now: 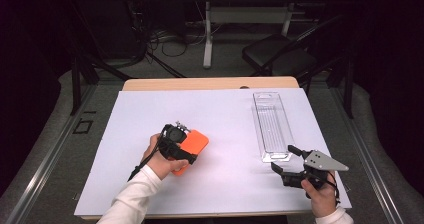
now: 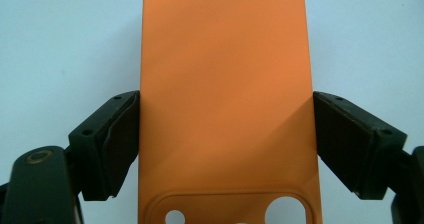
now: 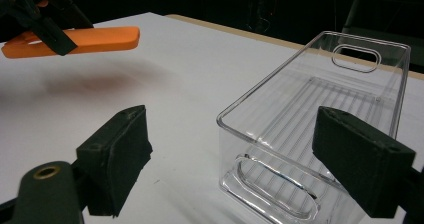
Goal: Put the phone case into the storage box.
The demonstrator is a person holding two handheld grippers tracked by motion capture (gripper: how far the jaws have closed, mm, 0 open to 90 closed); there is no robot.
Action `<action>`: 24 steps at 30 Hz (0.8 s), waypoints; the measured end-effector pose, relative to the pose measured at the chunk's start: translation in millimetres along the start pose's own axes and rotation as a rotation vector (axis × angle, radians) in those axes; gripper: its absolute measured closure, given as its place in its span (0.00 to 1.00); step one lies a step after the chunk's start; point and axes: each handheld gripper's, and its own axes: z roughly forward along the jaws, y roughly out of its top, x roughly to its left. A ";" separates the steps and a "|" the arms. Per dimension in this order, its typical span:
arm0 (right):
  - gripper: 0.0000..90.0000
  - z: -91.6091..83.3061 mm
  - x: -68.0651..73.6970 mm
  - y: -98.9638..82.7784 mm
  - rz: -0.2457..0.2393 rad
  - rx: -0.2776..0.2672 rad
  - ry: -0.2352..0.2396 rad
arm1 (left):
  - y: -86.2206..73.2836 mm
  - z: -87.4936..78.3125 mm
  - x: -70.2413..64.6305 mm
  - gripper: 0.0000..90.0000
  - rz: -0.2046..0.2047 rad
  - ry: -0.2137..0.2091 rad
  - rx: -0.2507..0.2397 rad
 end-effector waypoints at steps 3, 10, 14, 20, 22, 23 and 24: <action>0.16 0.5 1.0 1.2 0.002 0.004 0.005 | 1.2 -3.9 3.4 0.18 -0.004 -0.012 -0.006; 0.16 2.1 0.9 3.4 0.005 0.006 0.014 | 6.3 -12.8 9.4 0.18 0.027 -0.030 -0.013; 0.16 3.0 0.7 6.5 0.000 0.016 0.015 | 10.1 -16.9 10.2 0.18 0.067 -0.055 -0.020; 0.16 8.6 2.8 12.4 -0.010 0.055 0.020 | 15.5 -21.1 8.7 0.18 0.130 -0.074 -0.008; 0.16 10.6 3.0 14.3 -0.016 0.071 0.028 | 17.1 -22.9 7.5 0.18 0.151 -0.081 -0.007; 0.16 11.3 3.3 15.1 -0.019 0.075 0.031 | 17.9 -23.9 6.7 0.18 0.160 -0.083 -0.008; 0.16 12.2 3.8 15.8 -0.023 0.077 0.036 | 18.6 -24.7 6.0 0.18 0.166 -0.089 -0.013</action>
